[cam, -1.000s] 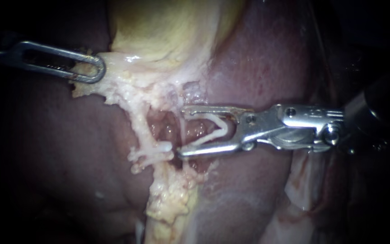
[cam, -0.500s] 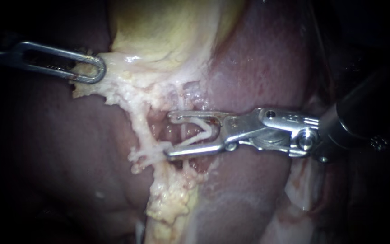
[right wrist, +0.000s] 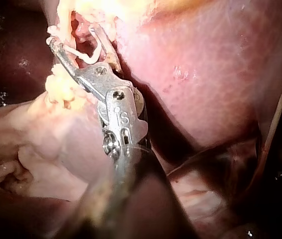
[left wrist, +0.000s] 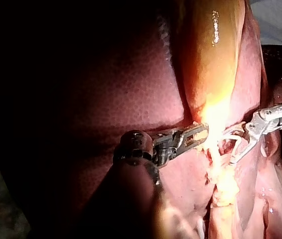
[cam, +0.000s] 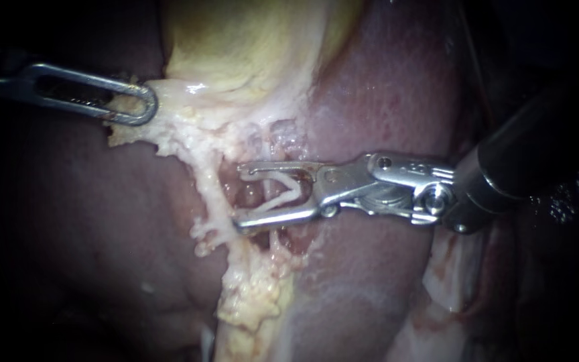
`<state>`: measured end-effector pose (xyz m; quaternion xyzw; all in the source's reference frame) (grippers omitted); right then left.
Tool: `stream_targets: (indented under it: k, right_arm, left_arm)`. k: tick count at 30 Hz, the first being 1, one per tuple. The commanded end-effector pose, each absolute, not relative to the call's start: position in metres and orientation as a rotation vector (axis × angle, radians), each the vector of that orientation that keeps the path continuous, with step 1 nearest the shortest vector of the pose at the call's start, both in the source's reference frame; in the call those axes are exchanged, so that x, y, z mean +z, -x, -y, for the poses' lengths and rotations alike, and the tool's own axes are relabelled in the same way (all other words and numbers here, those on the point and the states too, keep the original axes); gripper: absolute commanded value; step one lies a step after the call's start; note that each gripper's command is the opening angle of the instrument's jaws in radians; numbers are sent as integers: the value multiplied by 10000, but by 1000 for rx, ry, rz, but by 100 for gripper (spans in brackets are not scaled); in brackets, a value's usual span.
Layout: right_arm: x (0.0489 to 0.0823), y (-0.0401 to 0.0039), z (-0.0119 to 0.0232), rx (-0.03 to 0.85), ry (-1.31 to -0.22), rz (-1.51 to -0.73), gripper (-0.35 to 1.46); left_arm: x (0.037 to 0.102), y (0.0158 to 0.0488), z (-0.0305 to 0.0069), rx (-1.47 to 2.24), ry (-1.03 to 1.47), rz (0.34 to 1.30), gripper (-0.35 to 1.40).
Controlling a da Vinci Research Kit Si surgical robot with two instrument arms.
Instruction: Clipping third clip left tube
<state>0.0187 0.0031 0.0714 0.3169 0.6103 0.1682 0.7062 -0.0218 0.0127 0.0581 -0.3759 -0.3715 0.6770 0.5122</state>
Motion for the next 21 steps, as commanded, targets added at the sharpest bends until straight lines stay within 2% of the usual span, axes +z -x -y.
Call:
stream_targets:
  k: [1, 9, 21]
  right_arm:
    - [714, -190, -29, 362, -711, -1359, 49]
    - [714, -218, -23, 334, -737, -1419, 48]
    - [695, -250, -28, 399, -740, -1482, 48]
  left_arm:
    - [581, 218, -127, 1629, 904, 893, -35]
    - [581, 219, -127, 1628, 904, 893, -35]
    - [581, 220, -126, 1628, 904, 892, -35]
